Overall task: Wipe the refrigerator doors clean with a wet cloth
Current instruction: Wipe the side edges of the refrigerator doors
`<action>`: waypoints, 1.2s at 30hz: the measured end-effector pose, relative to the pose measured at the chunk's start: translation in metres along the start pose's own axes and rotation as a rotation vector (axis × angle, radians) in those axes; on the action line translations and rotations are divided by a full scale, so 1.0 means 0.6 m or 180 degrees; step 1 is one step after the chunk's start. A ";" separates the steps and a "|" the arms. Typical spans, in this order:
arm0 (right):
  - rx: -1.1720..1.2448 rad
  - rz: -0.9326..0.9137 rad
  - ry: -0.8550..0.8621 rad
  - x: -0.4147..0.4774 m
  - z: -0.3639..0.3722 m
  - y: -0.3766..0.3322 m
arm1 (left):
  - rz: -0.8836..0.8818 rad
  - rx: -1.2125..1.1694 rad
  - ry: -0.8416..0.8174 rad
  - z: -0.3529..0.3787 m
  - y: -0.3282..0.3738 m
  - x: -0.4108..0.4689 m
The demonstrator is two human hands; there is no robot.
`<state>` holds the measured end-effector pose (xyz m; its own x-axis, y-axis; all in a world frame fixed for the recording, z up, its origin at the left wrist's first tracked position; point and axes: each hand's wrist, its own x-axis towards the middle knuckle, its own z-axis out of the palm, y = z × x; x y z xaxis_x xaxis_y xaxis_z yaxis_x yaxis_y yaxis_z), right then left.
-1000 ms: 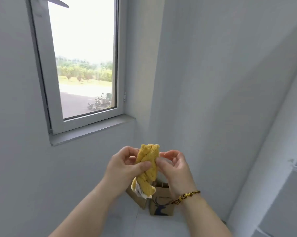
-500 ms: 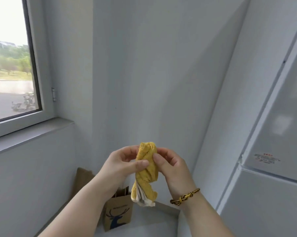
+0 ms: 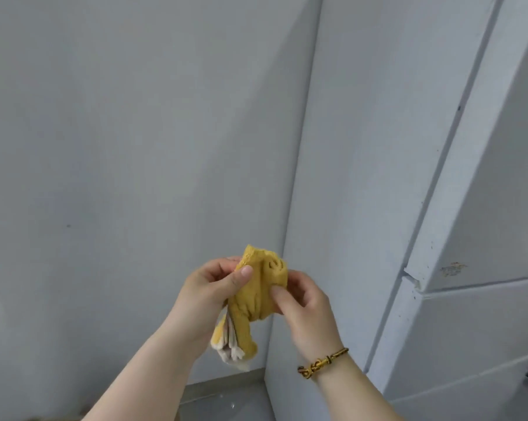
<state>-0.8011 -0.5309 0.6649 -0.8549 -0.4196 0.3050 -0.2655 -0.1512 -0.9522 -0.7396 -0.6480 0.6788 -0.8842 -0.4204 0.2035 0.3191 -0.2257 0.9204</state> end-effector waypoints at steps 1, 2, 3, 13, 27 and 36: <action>0.0156 0.0083 0.0123 0.007 -0.011 0.002 | -0.0068 -0.0016 -0.0133 0.002 -0.007 0.014; 0.0379 0.0191 0.0132 0.009 -0.018 0.000 | -0.0138 -0.0049 -0.0188 0.004 -0.012 0.020; 0.0612 0.0265 0.0156 0.014 -0.027 -0.002 | -0.0257 -0.0140 -0.0293 0.010 -0.019 0.031; 0.0208 -0.0161 0.1111 0.080 -0.137 -0.046 | -0.0925 -0.0399 -0.1559 0.138 -0.051 0.129; -0.1880 -0.2074 0.2462 0.170 -0.301 -0.243 | 0.0388 -0.0313 -0.0705 0.281 0.031 0.278; -0.2106 -0.2341 0.2701 0.282 -0.321 -0.414 | 0.2063 -0.0417 -0.0786 0.418 0.234 0.414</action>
<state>-0.9656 -0.3921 0.9495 -0.3650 0.3018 0.8807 -0.7490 0.4667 -0.4703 -1.0001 -0.5639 0.9423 -0.5487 -0.2976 0.7812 0.8324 -0.1077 0.5436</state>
